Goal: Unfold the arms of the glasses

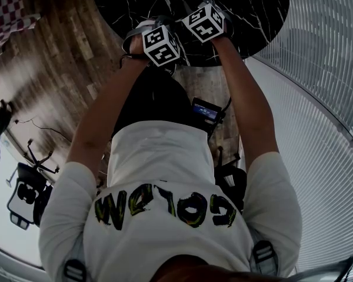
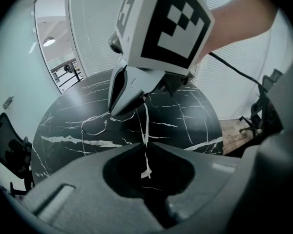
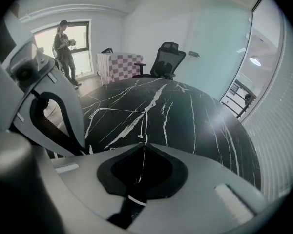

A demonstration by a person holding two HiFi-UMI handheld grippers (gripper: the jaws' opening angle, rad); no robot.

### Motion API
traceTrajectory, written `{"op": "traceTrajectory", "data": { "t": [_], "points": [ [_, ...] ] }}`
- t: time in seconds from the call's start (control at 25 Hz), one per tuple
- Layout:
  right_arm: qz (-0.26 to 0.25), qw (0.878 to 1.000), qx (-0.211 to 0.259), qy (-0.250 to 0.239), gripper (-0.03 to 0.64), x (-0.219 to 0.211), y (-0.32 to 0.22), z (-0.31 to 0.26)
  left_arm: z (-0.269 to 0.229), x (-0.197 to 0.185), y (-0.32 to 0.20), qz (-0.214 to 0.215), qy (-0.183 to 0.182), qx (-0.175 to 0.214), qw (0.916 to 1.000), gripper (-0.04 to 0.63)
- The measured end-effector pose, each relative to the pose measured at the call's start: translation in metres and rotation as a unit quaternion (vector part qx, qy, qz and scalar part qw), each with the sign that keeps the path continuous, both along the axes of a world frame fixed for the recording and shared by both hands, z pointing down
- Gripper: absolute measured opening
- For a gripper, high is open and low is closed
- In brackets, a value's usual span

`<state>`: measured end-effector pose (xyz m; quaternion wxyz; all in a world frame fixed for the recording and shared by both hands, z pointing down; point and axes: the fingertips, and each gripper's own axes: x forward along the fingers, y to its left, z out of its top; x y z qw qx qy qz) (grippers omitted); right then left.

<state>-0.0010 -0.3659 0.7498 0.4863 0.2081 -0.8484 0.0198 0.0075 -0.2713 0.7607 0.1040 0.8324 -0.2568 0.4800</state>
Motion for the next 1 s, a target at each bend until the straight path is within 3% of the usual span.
{"op": "traceTrajectory", "data": {
  "t": [1.0],
  "points": [
    [-0.012, 1.0, 0.007, -0.002, 0.018, -0.002, 0.005, 0.001, 0.007, 0.015, 0.012, -0.032, 0.016, -0.003, 0.9994, 0.041]
  ]
}}
